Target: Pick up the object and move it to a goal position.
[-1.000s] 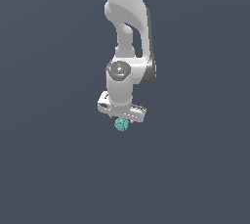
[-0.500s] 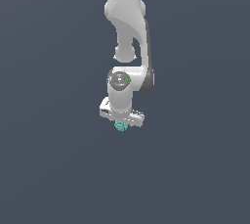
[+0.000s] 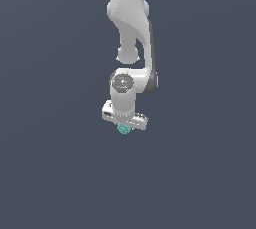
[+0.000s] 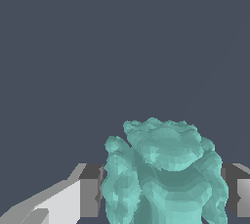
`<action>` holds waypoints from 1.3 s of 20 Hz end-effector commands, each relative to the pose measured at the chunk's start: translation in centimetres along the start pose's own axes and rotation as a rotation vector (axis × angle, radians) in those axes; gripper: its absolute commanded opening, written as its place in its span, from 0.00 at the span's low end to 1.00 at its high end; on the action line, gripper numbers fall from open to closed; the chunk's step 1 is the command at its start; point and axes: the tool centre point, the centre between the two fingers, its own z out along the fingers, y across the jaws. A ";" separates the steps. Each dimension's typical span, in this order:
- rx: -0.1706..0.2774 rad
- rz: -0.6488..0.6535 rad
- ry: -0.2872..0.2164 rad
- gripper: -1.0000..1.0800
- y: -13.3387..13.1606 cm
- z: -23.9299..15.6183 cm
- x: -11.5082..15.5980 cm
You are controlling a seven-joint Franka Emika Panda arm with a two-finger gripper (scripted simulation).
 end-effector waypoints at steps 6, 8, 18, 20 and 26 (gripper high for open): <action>0.000 0.000 0.000 0.00 -0.1 -0.3 0.2; 0.000 0.000 0.000 0.00 -0.4 -0.7 0.6; -0.001 0.000 -0.001 0.00 -2.4 -4.7 3.7; -0.001 0.000 -0.001 0.00 -3.0 -5.8 4.6; -0.001 0.000 -0.001 0.00 -4.7 -9.1 7.2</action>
